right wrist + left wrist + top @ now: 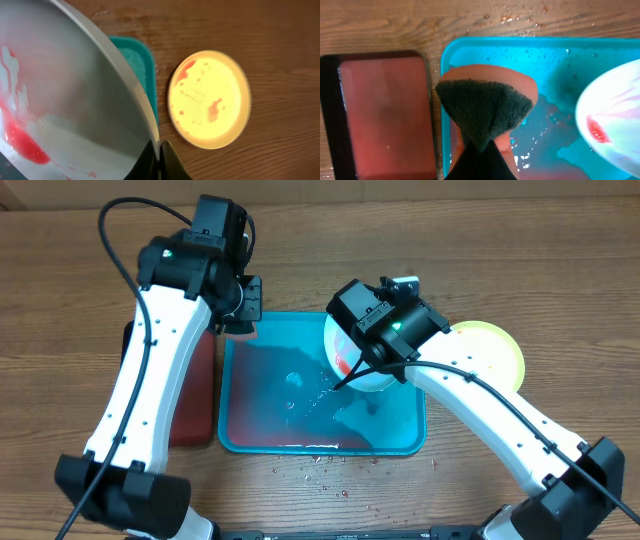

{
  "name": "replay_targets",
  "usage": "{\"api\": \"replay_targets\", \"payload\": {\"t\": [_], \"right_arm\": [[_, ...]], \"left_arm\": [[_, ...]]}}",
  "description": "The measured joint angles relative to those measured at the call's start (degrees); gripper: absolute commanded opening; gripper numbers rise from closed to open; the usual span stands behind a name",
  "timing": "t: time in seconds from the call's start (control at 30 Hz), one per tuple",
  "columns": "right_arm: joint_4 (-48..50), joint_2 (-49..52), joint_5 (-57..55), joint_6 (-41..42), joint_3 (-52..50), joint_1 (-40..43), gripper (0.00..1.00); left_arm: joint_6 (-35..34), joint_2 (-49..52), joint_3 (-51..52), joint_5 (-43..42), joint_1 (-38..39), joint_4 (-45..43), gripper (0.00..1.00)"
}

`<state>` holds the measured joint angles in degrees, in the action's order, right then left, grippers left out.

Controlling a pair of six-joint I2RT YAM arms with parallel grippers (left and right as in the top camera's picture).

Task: Clean dirty plates on tray and stack at the side

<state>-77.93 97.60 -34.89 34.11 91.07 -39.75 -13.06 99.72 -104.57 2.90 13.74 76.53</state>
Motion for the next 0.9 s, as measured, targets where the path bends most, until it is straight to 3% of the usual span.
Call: {"api": "replay_targets", "payload": {"t": [0.2, 0.47, 0.9], "right_arm": [[-6.4, 0.0, -10.7, 2.7, 3.5, -6.5, 0.04], [-18.6, 0.0, -24.3, 15.6, 3.8, -15.3, 0.04], [-19.2, 0.0, -35.8, 21.6, 3.8, -20.7, 0.04]], "left_arm": [[0.0, 3.1, 0.3, -1.7, 0.0, 0.0, 0.04], [0.1, 6.4, 0.4, -3.4, 0.0, 0.0, 0.04], [0.1, 7.5, 0.4, -3.8, 0.0, -0.2, 0.04]]}}
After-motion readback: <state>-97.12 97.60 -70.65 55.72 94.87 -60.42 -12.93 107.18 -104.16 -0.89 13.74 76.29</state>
